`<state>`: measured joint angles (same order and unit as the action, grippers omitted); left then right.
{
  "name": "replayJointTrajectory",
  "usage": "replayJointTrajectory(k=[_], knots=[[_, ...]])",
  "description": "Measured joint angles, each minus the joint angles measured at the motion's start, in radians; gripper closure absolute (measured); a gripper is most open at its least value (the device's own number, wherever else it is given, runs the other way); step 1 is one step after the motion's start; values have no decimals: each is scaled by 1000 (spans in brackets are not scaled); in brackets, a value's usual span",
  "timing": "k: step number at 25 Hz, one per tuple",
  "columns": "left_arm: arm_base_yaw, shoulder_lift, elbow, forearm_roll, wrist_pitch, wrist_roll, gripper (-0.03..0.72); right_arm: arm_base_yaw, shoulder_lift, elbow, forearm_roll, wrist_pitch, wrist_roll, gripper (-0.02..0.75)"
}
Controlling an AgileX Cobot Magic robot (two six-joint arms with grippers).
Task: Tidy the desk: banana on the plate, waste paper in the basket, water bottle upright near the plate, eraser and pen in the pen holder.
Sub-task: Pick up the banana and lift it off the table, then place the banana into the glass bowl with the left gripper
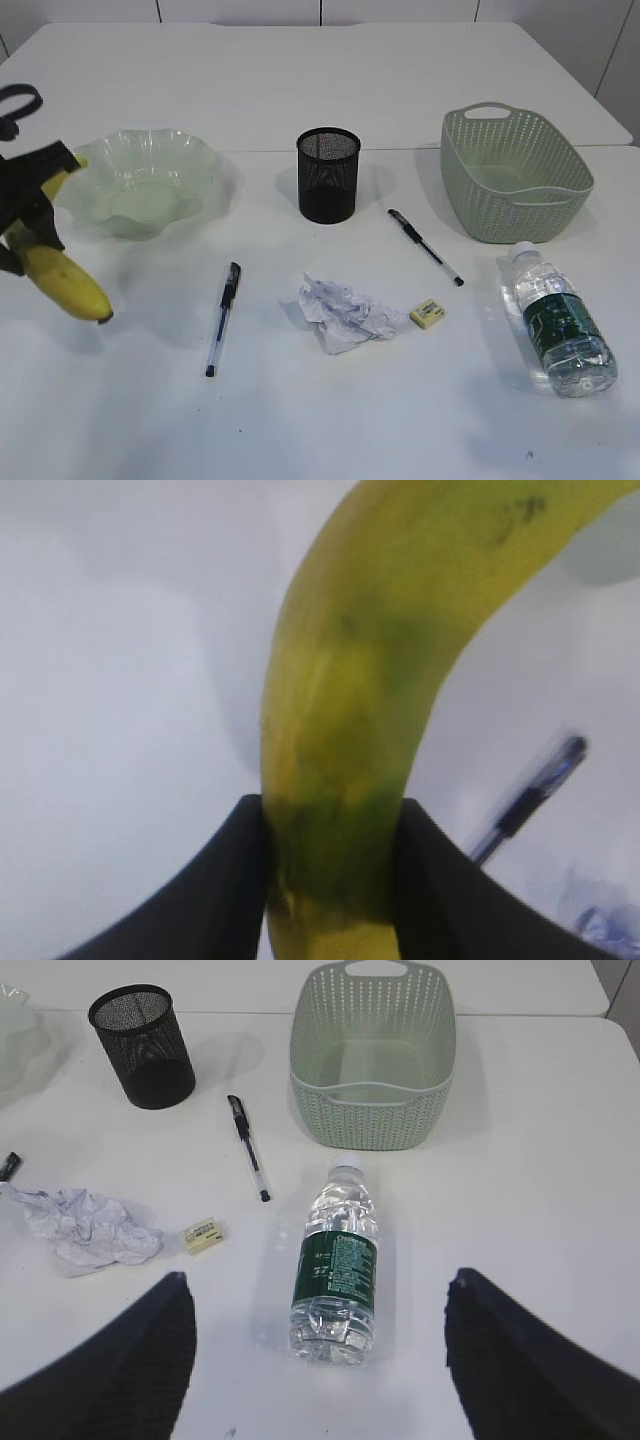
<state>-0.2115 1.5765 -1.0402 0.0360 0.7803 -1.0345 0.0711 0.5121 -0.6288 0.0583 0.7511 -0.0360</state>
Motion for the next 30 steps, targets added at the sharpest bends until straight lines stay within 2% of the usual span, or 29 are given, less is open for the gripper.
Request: replayJointTrajectory(k=[6, 11, 19, 24, 30], knots=[[0, -71, -20, 43, -175, 61, 444, 0, 0, 0, 0, 0, 0, 158], [0, -7, -142, 77, -188, 94, 444, 0, 0, 0, 0, 0, 0, 158], [58, 264, -526, 83, 5, 128, 444, 0, 0, 0, 0, 0, 0, 158], [106, 449, -770, -36, 139, 152, 444, 0, 0, 0, 0, 0, 0, 158], [113, 617, -914, -117, 187, 159, 444, 0, 0, 0, 0, 0, 0, 158]])
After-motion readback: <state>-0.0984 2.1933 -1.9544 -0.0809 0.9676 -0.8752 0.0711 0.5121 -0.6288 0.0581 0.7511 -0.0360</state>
